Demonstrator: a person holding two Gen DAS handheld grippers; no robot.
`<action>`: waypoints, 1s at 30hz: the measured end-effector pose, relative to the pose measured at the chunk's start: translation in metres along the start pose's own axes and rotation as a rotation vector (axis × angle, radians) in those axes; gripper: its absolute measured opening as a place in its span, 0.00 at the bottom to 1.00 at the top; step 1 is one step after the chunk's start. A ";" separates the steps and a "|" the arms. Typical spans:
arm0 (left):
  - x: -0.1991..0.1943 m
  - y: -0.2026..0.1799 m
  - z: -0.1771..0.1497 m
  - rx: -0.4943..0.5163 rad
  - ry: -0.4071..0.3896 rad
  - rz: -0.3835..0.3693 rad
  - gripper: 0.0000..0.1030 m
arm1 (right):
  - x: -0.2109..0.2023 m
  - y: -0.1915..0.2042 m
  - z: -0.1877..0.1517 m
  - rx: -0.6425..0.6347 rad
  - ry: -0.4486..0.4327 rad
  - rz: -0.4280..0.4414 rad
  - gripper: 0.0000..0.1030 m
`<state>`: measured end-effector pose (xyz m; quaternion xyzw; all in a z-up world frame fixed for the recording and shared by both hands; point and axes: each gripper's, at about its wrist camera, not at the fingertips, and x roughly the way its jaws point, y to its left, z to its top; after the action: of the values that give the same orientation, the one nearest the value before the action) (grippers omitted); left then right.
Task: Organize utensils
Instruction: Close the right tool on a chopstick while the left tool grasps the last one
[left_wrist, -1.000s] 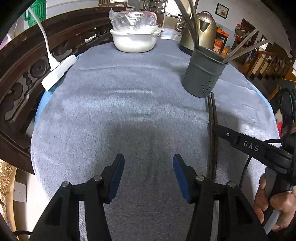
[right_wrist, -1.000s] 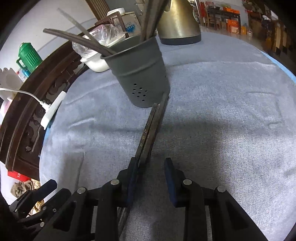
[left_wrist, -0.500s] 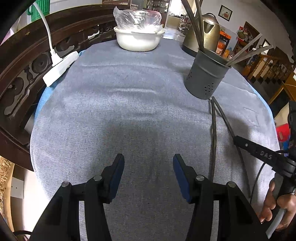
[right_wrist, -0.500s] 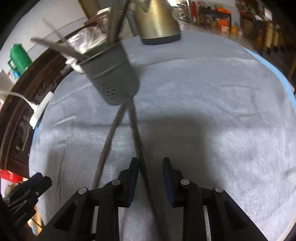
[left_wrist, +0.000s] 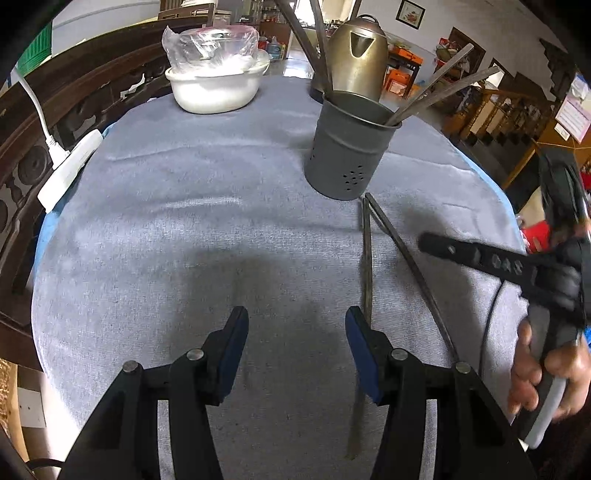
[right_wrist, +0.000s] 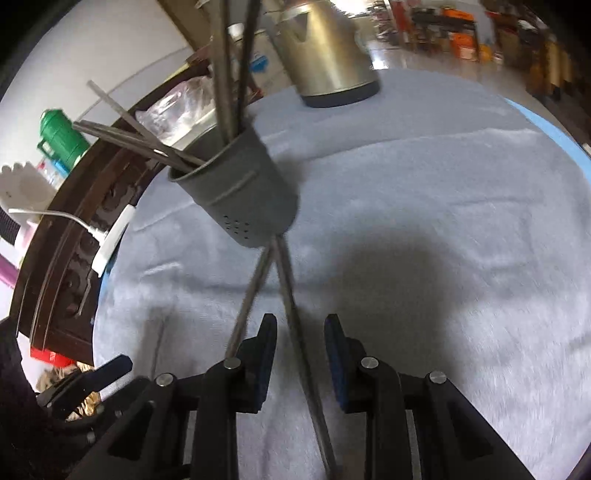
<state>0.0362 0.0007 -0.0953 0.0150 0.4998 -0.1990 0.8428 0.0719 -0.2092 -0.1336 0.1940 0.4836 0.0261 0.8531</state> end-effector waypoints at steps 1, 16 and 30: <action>0.000 0.000 0.000 -0.002 0.001 -0.001 0.54 | 0.004 0.002 0.005 -0.013 0.008 0.007 0.28; -0.002 0.006 0.012 0.042 0.000 -0.025 0.38 | 0.047 0.014 0.025 -0.030 0.066 -0.057 0.08; 0.049 -0.052 0.074 0.125 0.045 -0.089 0.38 | -0.011 -0.038 0.002 0.116 -0.017 0.008 0.07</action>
<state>0.1008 -0.0792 -0.0907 0.0499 0.5056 -0.2665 0.8191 0.0622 -0.2477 -0.1377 0.2452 0.4762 -0.0003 0.8445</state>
